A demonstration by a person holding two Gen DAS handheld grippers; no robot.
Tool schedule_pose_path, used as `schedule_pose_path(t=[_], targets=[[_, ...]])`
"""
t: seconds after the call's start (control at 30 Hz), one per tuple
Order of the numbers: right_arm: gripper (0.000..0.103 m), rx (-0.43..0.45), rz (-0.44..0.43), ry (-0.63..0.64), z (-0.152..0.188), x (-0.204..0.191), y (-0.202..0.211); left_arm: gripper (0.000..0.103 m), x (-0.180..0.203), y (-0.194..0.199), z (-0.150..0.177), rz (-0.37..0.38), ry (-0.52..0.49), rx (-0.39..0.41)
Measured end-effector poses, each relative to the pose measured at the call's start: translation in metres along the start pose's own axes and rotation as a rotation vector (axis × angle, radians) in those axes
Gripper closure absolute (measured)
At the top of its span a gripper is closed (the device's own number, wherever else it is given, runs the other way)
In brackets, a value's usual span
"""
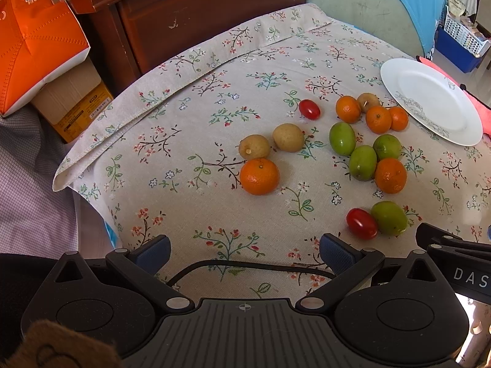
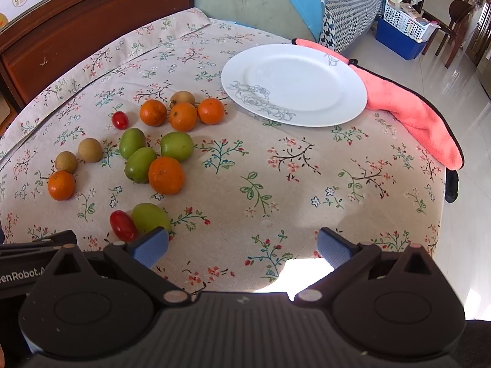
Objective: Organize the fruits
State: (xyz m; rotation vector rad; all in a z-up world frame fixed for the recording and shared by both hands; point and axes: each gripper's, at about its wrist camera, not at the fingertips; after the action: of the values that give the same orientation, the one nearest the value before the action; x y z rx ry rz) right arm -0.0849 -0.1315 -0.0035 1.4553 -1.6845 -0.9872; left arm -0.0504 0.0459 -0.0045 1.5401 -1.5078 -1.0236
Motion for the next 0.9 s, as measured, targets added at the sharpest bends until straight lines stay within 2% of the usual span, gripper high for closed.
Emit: schedule_pose_path(t=[0.33, 0.63, 0.77, 0.9], targets=[[0.001, 0.021, -0.011, -0.002, 0.001, -0.001, 0.002, 0.0, -0.002, 0.004, 0.001, 0.012, 0.008, 0.019], [0.001, 0.023, -0.059, 0.0, -0.002, 0.007, 0.01, 0.0, -0.008, 0.015, -0.003, 0.065, 0.021, 0.041], [0.001, 0.051, -0.133, 0.008, -0.004, 0.016, 0.021, 0.0, -0.022, 0.022, -0.014, 0.061, 0.021, 0.056], [0.001, 0.057, -0.238, 0.002, -0.008, 0.029, 0.027, 0.0, -0.044, 0.033, -0.03, 0.015, 0.015, 0.113]])
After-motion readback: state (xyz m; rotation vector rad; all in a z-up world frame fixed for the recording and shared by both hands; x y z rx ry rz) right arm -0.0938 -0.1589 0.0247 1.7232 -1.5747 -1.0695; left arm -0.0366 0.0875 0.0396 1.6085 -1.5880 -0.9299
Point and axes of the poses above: each gripper's, at about its wrist camera, not at the fingertips, and y roughly against the way its jaws point, x to its right, z to its underside, and after that the axes turned 4 degrees about -x, right-handed
